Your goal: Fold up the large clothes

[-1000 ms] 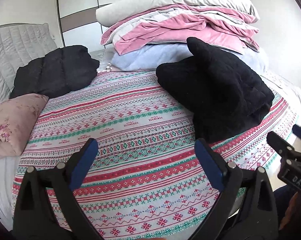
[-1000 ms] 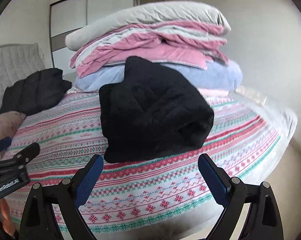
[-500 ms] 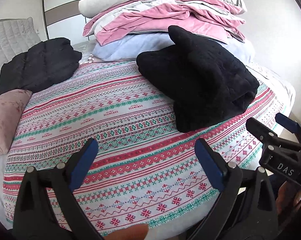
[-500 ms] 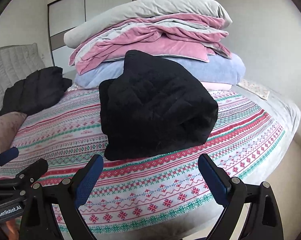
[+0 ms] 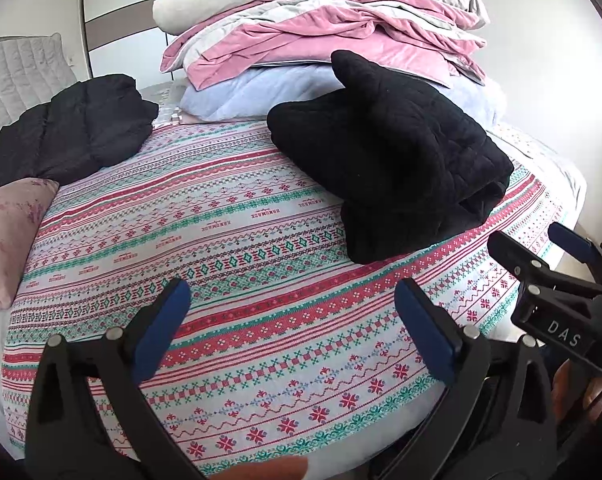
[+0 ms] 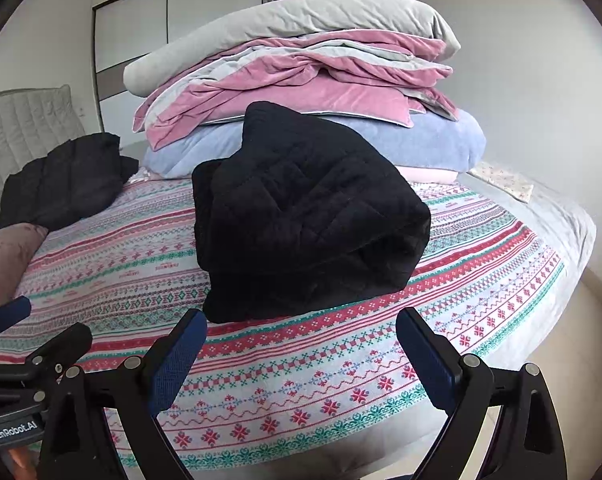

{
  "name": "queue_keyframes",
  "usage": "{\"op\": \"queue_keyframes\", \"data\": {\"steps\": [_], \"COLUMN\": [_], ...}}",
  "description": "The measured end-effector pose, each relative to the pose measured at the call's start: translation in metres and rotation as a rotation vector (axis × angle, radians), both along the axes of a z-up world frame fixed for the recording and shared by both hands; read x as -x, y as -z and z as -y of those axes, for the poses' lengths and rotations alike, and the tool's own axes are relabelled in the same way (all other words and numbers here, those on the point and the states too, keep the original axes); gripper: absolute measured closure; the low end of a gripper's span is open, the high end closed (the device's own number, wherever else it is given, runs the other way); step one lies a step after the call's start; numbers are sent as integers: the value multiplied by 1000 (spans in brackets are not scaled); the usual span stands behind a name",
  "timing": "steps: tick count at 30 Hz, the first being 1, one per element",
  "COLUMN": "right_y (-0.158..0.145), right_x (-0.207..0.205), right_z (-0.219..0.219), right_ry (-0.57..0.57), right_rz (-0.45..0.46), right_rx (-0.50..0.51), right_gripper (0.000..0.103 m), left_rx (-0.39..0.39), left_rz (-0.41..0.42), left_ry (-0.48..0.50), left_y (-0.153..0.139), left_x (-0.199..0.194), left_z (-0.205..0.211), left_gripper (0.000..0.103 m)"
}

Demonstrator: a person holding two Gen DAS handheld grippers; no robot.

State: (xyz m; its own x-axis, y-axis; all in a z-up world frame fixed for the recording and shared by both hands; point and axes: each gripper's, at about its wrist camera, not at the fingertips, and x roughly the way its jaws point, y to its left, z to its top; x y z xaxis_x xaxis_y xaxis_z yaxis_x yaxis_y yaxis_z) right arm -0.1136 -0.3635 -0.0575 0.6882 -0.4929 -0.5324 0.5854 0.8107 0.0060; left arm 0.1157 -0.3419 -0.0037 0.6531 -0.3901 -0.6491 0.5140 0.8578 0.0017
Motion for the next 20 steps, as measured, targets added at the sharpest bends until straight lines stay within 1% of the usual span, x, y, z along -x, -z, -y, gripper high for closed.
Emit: {"op": "queue_keyframes", "data": {"steps": [3, 20], "right_y": [0, 1], "right_x": [-1, -2], "right_z": [-1, 2], "right_ry": [7, 8], "right_rz": [-7, -17], "right_rx": [17, 12], "right_gripper": [6, 6], "left_rx": [-6, -6], "left_rz": [-1, -16], "left_ry": [-1, 1], "left_y": [1, 3], "left_x": [0, 1], "left_z": [1, 2], "left_gripper": [1, 1]}}
